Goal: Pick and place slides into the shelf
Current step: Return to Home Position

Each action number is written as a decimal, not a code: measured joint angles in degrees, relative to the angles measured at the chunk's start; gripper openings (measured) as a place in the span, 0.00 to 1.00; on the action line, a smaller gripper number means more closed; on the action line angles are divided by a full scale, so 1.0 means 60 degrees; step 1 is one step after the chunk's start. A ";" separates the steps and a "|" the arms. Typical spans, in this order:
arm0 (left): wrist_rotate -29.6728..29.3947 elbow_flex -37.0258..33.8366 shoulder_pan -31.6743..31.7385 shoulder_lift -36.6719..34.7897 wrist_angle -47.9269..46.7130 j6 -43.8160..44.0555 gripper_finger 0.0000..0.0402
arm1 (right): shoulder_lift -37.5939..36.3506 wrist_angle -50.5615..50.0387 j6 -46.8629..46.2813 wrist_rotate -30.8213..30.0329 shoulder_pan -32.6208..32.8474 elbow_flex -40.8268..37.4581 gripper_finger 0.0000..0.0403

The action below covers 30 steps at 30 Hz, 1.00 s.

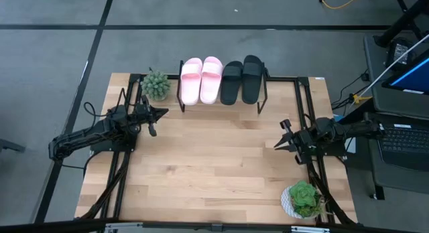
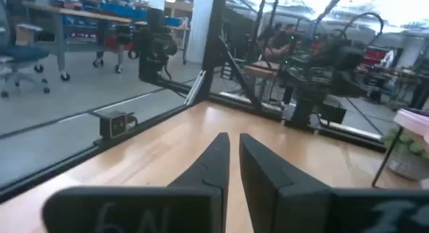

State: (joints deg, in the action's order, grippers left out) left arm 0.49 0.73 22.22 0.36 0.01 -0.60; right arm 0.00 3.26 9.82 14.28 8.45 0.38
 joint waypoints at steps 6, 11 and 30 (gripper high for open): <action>0.0000 0.0000 -0.0003 0.0000 0.0000 0.0003 0.00 | 0.0015 -0.0010 -0.0808 0.0058 -0.0176 0.0000 0.09; 0.0000 0.0000 0.0000 0.0000 0.0000 0.0003 0.00 | 0.0081 -0.0012 -0.0838 0.0059 -0.0176 0.0000 0.09; 0.0000 0.0000 0.0000 0.0000 0.0000 0.0000 0.00 | 0.0081 -0.0012 -0.0812 0.0059 -0.0175 0.0000 0.09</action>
State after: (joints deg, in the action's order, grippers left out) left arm 0.49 0.73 22.22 0.36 0.01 -0.60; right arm 0.49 3.19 4.94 14.63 7.40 0.38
